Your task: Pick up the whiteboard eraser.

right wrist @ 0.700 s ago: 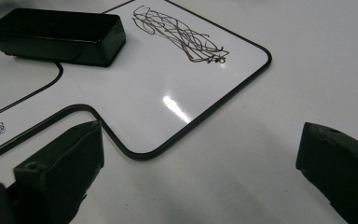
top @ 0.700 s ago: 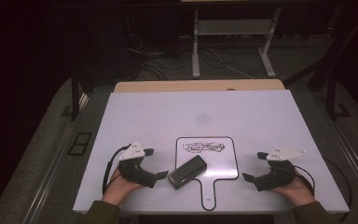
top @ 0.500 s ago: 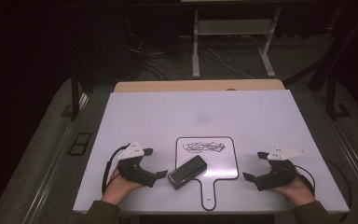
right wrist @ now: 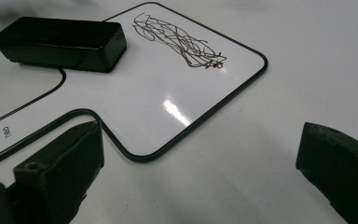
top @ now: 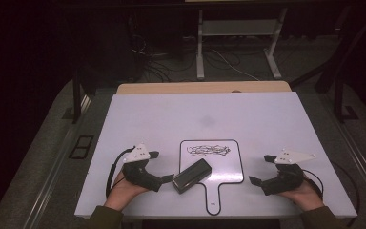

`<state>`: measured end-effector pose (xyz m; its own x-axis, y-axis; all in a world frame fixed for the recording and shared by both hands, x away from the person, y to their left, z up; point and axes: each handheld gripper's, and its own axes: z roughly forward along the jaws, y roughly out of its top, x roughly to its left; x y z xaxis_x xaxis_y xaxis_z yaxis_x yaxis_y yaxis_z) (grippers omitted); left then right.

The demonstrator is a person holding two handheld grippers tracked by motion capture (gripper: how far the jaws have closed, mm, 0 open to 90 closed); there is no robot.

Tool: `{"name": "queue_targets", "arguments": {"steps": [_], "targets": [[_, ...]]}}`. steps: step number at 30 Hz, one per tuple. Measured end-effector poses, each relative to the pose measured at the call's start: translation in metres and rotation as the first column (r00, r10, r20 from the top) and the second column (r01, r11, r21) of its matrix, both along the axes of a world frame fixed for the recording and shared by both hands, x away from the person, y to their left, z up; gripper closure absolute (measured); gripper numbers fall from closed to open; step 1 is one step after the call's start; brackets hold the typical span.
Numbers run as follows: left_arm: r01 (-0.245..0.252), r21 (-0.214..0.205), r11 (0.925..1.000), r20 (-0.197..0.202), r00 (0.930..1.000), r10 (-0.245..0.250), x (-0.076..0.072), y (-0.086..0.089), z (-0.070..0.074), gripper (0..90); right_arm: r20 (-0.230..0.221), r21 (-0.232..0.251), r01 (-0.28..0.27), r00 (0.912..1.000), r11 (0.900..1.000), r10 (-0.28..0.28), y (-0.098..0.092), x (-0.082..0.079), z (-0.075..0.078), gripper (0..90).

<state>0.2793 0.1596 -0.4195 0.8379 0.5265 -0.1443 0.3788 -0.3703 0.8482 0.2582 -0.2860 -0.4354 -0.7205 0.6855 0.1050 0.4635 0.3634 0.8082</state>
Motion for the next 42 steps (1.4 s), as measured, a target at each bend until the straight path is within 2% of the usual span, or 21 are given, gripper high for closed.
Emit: {"name": "queue_targets", "arguments": {"steps": [10, 23, 34, 42], "targets": [[0.007, 0.002, 1.0, -0.005, 1.0, -0.007, 0.003, -0.009, 0.001, 0.0, 0.0, 0.011, -0.003, 1.0, 0.9999, 0.003, -0.001, 0.0, 0.0, 0.0], [0.023, 0.028, 0.9993, -0.002, 0.9997, -0.023, 0.007, -0.026, 0.005, 0.0, 0.001, 0.019, -0.002, 1.0, 0.9998, 0.002, -0.001, 0.001, 0.001, 0.0], [0.031, 0.014, 0.9994, -0.001, 0.9995, -0.031, 0.008, -0.039, 0.007, 0.0, -0.002, 0.018, -0.003, 1.0, 0.9998, 0.003, -0.001, 0.001, 0.0, 0.0], [0.043, 0.021, 0.9989, 0.004, 0.9991, -0.043, 0.011, -0.046, 0.008, 0.0, -0.005, 0.014, -0.004, 1.0, 0.9999, 0.004, 0.0, 0.002, -0.001, 0.0]]}}
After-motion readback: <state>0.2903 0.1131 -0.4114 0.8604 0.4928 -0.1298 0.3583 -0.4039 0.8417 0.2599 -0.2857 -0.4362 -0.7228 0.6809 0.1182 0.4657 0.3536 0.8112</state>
